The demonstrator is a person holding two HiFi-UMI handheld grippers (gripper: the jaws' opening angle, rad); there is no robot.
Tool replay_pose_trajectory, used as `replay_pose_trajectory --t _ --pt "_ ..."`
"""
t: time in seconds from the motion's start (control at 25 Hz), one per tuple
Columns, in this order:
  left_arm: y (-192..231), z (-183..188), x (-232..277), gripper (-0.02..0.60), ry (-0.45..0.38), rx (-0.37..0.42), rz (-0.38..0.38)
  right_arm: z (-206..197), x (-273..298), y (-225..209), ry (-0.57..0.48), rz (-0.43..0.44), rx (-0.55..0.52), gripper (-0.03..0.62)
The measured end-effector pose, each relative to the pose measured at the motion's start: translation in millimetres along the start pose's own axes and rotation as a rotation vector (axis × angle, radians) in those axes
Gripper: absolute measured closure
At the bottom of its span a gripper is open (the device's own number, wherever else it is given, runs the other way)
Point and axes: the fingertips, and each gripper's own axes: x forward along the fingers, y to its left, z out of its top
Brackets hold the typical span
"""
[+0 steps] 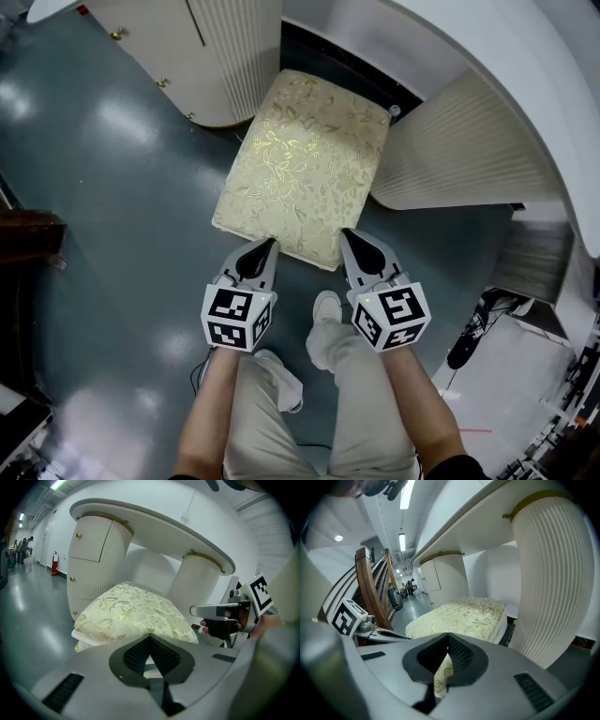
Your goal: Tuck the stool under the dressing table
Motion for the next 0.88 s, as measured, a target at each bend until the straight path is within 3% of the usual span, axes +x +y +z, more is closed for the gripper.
replay_pose_trajectory --t 0.2,0.36,0.88 --pt "-7.2 61.6 3.5 0.572 -0.194 0.004 -0.058 -2.6 2.7 -3.2 -0.012 -0.006 -0.001 0.585" --pt "-11.9 84.6 3.6 0.574 -0.194 0.029 -0.074 1.4 -0.2 -8.0 -0.014 -0.018 0.014 0.585" --pt "-7.7 57.8 4.5 0.572 -0.156 0.009 -0.068 -6.5 6.0 -0.2 -0.001 -0.002 0.015 0.585"
